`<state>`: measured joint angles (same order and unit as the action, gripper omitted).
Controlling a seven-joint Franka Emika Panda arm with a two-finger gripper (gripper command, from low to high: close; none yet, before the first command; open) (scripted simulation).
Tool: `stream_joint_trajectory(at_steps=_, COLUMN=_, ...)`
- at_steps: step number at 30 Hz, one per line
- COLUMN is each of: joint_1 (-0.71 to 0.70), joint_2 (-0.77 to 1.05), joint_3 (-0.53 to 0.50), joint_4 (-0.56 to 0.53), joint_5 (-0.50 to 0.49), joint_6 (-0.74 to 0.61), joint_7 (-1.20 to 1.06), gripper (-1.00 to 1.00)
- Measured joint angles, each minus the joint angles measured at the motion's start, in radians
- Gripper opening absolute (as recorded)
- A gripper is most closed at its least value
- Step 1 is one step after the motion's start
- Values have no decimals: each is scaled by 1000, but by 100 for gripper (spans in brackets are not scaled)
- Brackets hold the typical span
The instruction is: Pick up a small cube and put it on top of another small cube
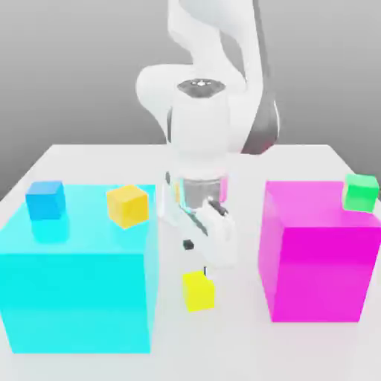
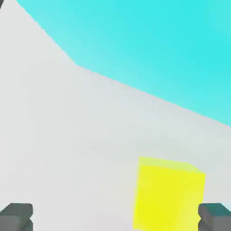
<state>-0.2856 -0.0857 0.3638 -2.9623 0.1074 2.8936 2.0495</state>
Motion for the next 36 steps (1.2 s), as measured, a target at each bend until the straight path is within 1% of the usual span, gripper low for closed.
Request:
stream_joint_trajectory(at_steps=1, joint_1=-1, joint_2=35, joint_3=-15, joint_4=-1, joint_5=-48, joint_6=28, joint_7=45, gripper=0)
stream_joint_trajectory(at_steps=3, joint_1=4, joint_2=108, joint_3=-65, joint_4=9, joint_5=-188, joint_6=84, joint_7=152, gripper=0)
stream_joint_trajectory(at_steps=5, joint_1=90, joint_2=181, joint_3=-181, joint_4=23, joint_5=-316, joint_6=140, joint_7=246, gripper=0)
stream_joint_trajectory(at_steps=6, joint_1=143, joint_2=216, joint_3=-243, joint_4=30, joint_5=-354, joint_6=169, joint_7=275, gripper=0)
stream_joint_trajectory(at_steps=8, joint_1=231, joint_2=287, joint_3=-337, joint_4=42, joint_5=-383, joint_6=229, joint_7=296, gripper=0)
stream_joint_trajectory(at_steps=9, joint_1=254, joint_2=310, joint_3=-360, joint_4=45, joint_5=-382, joint_6=248, joint_7=294, gripper=-100)
stream_joint_trajectory(at_steps=14, joint_1=254, joint_2=310, joint_3=-360, joint_4=45, joint_5=-382, joint_6=251, joint_7=294, gripper=-100)
stream_joint_trajectory(at_steps=15, joint_1=266, joint_2=321, joint_3=-373, joint_4=47, joint_5=-384, joint_6=261, joint_7=296, gripper=-100)
stream_joint_trajectory(at_steps=16, joint_1=262, joint_2=309, joint_3=-367, joint_4=45, joint_5=-381, joint_6=250, joint_7=295, gripper=-100)
stream_joint_trajectory(at_steps=18, joint_1=222, joint_2=255, joint_3=-319, joint_4=36, joint_5=-351, joint_6=205, joint_7=273, gripper=-100)
stream_joint_trajectory(at_steps=19, joint_1=202, joint_2=222, joint_3=-290, joint_4=29, joint_5=-317, joint_6=179, joint_7=248, gripper=-100)
stream_joint_trajectory(at_steps=21, joint_1=187, joint_2=152, joint_3=-247, joint_4=15, joint_5=-219, joint_6=123, joint_7=178, gripper=-100)
stream_joint_trajectory(at_steps=24, joint_1=225, joint_2=44, joint_3=-250, joint_4=-6, joint_5=-107, joint_6=36, joint_7=97, gripper=-100)
stream_joint_trajectory(at_steps=25, joint_1=218, joint_2=25, joint_3=-261, joint_4=-10, joint_5=-98, joint_6=5, joint_7=66, gripper=-100)
stream_joint_trajectory(at_steps=27, joint_1=223, joint_2=-1, joint_3=-280, joint_4=18, joint_5=-70, joint_6=-72, joint_7=-4, gripper=-100)
stream_joint_trajectory(at_steps=31, joint_1=241, joint_2=-39, joint_3=-313, joint_4=109, joint_5=-6, joint_6=-243, joint_7=-151, gripper=-100)
stream_joint_trajectory(at_steps=36, joint_1=208, joint_2=-174, joint_3=-374, joint_4=241, joint_5=50, joint_6=-458, joint_7=-173, gripper=-100)
